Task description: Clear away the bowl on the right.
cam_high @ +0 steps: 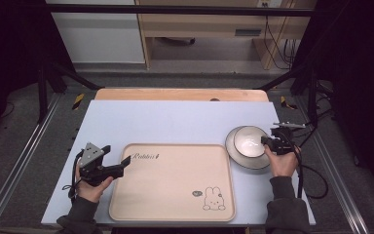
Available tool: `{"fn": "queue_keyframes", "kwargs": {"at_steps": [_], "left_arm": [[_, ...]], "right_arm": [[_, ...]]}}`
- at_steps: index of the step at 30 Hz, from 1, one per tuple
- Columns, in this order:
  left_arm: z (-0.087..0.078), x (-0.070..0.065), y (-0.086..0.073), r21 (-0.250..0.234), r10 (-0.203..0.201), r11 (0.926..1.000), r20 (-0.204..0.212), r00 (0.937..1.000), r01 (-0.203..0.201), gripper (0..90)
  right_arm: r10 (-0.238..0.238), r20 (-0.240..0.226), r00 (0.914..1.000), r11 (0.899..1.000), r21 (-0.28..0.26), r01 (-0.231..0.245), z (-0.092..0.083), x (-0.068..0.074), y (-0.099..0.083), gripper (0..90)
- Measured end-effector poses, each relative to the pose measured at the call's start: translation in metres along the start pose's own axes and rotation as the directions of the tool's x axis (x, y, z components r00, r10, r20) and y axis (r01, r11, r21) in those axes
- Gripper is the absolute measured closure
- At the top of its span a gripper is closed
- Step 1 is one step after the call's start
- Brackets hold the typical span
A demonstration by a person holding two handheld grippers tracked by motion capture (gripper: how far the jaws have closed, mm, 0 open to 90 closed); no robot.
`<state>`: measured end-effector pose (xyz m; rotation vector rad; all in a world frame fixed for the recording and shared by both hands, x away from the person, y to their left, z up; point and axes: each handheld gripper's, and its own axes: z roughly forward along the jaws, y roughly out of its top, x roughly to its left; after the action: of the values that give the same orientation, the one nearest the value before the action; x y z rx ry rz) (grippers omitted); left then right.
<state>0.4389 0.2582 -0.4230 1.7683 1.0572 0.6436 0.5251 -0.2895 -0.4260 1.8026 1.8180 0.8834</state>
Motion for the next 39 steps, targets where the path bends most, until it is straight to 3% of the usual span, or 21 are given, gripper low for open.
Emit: {"fn": "queue_keyframes", "kwargs": {"at_steps": [18, 39], "left_arm": [[0.0, -0.001, 0.0, 0.001, -0.001, 1.0, 0.006, 1.0, 0.001, 14.7], [0.001, -0.002, 0.001, 0.007, 0.005, 1.0, 0.007, 1.0, -0.005, 14.7]], "right_arm": [[0.003, -0.051, 0.9987, 0.999, -0.047, -0.006, -0.023, 0.003, 0.005, 82.4], [-0.054, -0.117, 0.9917, 0.994, -0.097, 0.042, -0.045, 0.022, 0.01, 82.4]]}}
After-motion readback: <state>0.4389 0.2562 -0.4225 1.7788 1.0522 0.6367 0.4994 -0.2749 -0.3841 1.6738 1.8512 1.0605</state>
